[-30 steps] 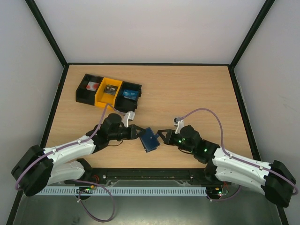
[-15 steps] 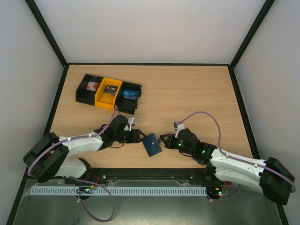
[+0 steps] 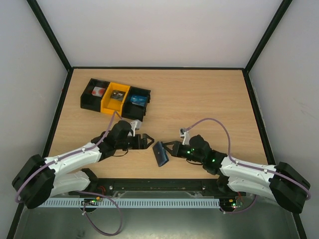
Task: Take the credit cards out of the card holder
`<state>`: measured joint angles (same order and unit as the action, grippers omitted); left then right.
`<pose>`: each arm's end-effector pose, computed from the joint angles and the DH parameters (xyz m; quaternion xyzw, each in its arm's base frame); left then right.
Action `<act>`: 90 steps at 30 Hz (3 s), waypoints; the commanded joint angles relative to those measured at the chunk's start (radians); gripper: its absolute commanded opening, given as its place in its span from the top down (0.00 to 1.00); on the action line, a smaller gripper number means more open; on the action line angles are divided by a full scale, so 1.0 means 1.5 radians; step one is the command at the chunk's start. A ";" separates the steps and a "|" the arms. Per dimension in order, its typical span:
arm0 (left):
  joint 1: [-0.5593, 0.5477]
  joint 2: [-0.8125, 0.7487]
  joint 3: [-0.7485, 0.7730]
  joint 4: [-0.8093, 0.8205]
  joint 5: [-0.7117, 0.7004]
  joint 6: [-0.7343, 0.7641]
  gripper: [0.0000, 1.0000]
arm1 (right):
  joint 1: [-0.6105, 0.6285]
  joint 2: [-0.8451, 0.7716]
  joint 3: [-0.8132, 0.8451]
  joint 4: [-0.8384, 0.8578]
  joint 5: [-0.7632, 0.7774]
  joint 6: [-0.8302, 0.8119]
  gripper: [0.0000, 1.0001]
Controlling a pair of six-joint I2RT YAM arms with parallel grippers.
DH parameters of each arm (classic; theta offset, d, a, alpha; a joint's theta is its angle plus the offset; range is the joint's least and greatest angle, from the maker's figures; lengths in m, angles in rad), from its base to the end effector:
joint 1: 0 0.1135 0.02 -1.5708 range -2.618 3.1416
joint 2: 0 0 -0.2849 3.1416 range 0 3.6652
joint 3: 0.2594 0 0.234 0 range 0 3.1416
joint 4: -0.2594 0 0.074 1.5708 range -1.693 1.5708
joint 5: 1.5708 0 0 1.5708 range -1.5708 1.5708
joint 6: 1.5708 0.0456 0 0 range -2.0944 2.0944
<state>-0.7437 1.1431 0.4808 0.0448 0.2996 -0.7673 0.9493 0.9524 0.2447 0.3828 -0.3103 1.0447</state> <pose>0.1476 -0.1541 0.2129 0.0581 0.8793 -0.4076 0.2393 0.0917 0.1520 0.2067 -0.0518 0.8058 0.5522 0.2075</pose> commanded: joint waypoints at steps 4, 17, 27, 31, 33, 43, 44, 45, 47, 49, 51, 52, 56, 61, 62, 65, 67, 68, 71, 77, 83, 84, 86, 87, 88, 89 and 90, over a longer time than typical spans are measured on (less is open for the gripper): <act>-0.002 -0.048 -0.050 0.015 0.004 -0.023 0.15 | 0.001 0.020 -0.014 0.119 -0.053 0.032 0.98; -0.002 -0.030 -0.083 0.074 0.039 -0.036 0.17 | 0.001 -0.033 -0.055 0.145 -0.046 0.088 0.98; -0.002 -0.020 -0.103 0.126 0.056 -0.048 0.21 | 0.001 -0.046 -0.057 0.116 -0.032 0.090 0.98; -0.002 0.005 -0.103 0.132 0.055 -0.048 0.25 | 0.001 -0.067 -0.066 0.103 -0.024 0.092 0.98; -0.002 0.018 -0.102 0.133 0.053 -0.047 0.26 | 0.001 -0.080 -0.070 0.100 -0.022 0.097 0.98; -0.005 0.053 -0.102 0.153 0.056 -0.053 0.34 | 0.001 -0.113 -0.074 -0.006 0.034 0.065 0.98; -0.005 0.056 -0.102 0.152 0.054 -0.053 0.35 | 0.001 -0.119 -0.075 -0.032 0.052 0.060 0.98; -0.006 0.058 -0.102 0.150 0.052 -0.052 0.35 | 0.001 -0.129 -0.076 -0.056 0.068 0.057 0.98; -0.008 0.061 -0.102 0.146 0.047 -0.052 0.35 | 0.001 -0.149 -0.083 -0.098 0.102 0.055 0.98; -0.012 0.066 -0.101 0.143 0.041 -0.052 0.36 | 0.001 -0.177 -0.087 -0.157 0.141 0.056 0.98; -0.016 0.070 -0.098 0.141 0.036 -0.050 0.37 | 0.001 -0.202 -0.093 -0.210 0.182 0.058 0.98; -0.018 0.074 -0.096 0.139 0.034 -0.050 0.37 | 0.001 -0.213 -0.095 -0.235 0.201 0.061 0.98; -0.028 0.093 -0.087 0.135 0.025 -0.045 0.38 | 0.001 -0.257 -0.112 -0.299 0.254 0.071 0.98; -0.044 0.130 -0.077 0.150 0.027 -0.045 0.39 | 0.000 -0.290 -0.140 -0.330 0.284 0.099 0.98; -0.046 0.136 -0.076 0.152 0.027 -0.045 0.39 | 0.000 -0.290 -0.144 -0.331 0.286 0.101 0.98; -0.050 0.150 -0.070 0.156 0.029 -0.044 0.40 | 0.001 -0.286 -0.150 -0.344 0.298 0.110 0.98; -0.052 0.155 -0.070 0.160 0.029 -0.045 0.41 | 0.001 -0.284 -0.151 -0.358 0.311 0.118 0.98; -0.052 0.158 -0.070 0.162 0.030 -0.046 0.41 | 0.000 -0.283 -0.152 -0.362 0.317 0.119 0.98; -0.055 0.162 -0.070 0.167 0.033 -0.047 0.43 | 0.000 -0.284 -0.153 -0.370 0.329 0.123 0.98; -0.060 0.154 -0.076 0.188 0.038 -0.062 0.46 | 0.000 -0.284 -0.158 -0.382 0.342 0.134 0.98; -0.061 0.144 -0.097 0.259 0.072 -0.094 0.62 | 0.000 -0.284 -0.152 -0.401 0.346 0.133 0.98; -0.061 0.145 -0.098 0.264 0.076 -0.095 0.66 | 0.001 -0.285 -0.150 -0.401 0.347 0.132 0.98; -0.061 0.149 -0.097 0.264 0.075 -0.092 0.68 | 0.000 -0.283 -0.150 -0.402 0.347 0.129 0.98; -0.061 0.152 -0.096 0.260 0.074 -0.091 0.68 | 0.000 -0.282 -0.150 -0.402 0.347 0.129 0.98; -0.061 0.153 -0.094 0.256 0.073 -0.090 0.68 | 0.000 -0.280 -0.150 -0.402 0.346 0.129 0.98; -0.062 0.153 -0.094 0.257 0.073 -0.091 0.68 | 0.000 -0.278 -0.150 -0.403 0.345 0.128 0.98; -0.061 0.152 -0.096 0.257 0.073 -0.091 0.68 | 0.001 -0.276 -0.149 -0.404 0.345 0.128 0.98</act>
<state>-0.8310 1.3705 0.3450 0.4011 0.3965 -0.9024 0.9493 0.5312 0.0460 -0.0708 0.1390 1.2346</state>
